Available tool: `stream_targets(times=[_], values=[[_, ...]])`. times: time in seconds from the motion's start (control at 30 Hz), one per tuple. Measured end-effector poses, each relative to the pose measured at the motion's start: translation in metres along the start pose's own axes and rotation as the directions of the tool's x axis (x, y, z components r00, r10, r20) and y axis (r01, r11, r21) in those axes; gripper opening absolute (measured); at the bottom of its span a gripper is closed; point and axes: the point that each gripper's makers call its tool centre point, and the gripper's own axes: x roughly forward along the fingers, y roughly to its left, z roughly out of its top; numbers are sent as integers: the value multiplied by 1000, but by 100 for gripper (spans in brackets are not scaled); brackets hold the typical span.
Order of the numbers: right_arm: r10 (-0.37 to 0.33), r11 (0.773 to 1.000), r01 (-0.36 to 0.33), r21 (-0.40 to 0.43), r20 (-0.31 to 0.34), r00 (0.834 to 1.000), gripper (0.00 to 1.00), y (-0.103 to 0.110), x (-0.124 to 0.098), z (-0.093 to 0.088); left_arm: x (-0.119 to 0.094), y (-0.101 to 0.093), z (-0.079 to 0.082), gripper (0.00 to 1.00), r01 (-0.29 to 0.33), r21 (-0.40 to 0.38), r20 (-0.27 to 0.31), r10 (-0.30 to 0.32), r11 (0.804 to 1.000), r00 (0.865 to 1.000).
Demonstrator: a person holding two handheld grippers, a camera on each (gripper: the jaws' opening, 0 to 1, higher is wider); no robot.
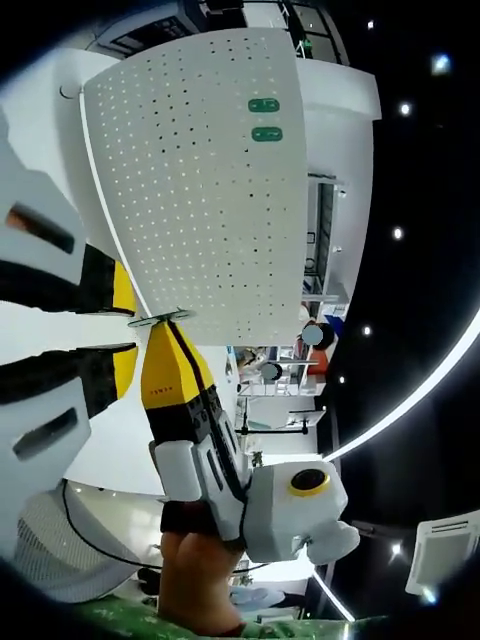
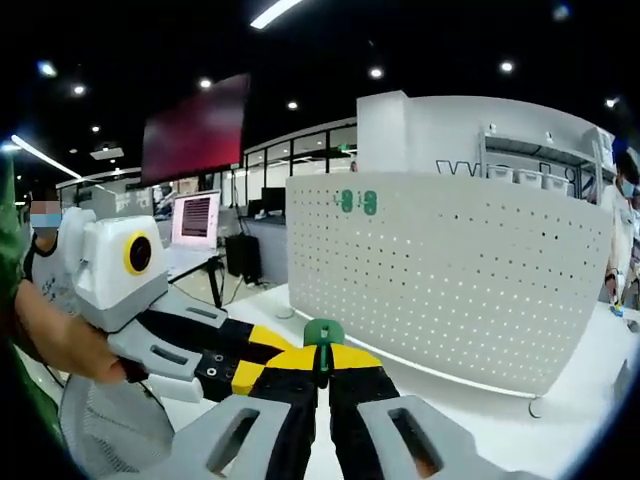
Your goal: Insert the hook assembly into the mounting plate slot until the hook locks in place.
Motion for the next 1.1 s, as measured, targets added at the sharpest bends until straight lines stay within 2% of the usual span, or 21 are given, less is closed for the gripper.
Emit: stream_targets(times=[0.53,1.1], values=[[-4,1000,4,3,1,1000,1,0,-1,0,-4,-7,-9,32,56,16,-58,-55,998,997],[-19,1000,19,11,9,1000,1,-2,0,0,-13,-18,-11,47,137,-10,-103,-137,990,985]])
